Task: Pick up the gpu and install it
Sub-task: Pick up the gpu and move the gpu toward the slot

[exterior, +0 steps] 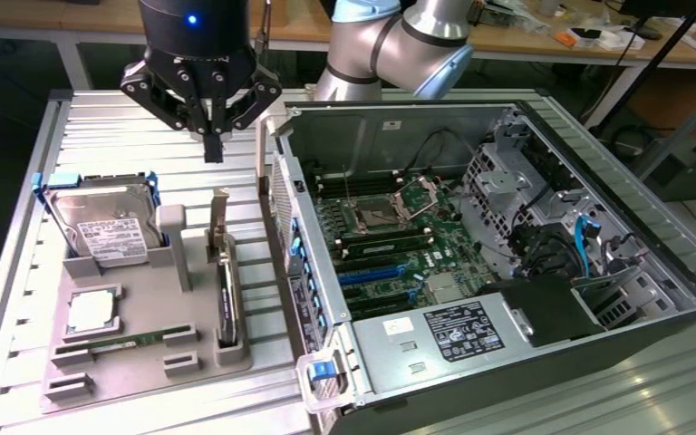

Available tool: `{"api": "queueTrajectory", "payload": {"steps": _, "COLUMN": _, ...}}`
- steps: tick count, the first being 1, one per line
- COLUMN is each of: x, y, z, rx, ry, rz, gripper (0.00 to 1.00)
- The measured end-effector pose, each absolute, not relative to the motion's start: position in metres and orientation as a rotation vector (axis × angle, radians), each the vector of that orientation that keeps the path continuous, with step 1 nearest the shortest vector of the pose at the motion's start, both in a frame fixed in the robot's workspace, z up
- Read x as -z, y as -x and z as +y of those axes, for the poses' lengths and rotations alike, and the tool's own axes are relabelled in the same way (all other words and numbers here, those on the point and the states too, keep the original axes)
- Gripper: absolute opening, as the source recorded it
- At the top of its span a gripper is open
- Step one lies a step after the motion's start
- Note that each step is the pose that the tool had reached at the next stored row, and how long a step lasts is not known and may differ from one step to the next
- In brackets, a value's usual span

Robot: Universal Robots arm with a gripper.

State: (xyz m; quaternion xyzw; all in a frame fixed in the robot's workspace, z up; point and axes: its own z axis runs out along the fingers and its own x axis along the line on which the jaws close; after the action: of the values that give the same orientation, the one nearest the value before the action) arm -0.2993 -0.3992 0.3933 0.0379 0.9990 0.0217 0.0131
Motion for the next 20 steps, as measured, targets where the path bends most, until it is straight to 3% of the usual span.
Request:
{"api": "queueTrajectory", "payload": {"steps": 7, "x": -0.3932, "y": 0.2993, "z": -0.3992, "rx": -0.068, "ry": -0.118, "rz": 3.112, "gripper": 0.11}}
{"api": "queueTrajectory", "payload": {"steps": 14, "x": -0.3932, "y": 0.2993, "z": -0.3992, "rx": -0.068, "ry": -0.118, "rz": 3.112, "gripper": 0.54}}
{"api": "queueTrajectory", "payload": {"steps": 20, "x": -0.3933, "y": 0.2993, "z": -0.3992, "rx": -0.068, "ry": -0.118, "rz": 3.112, "gripper": 0.54}}
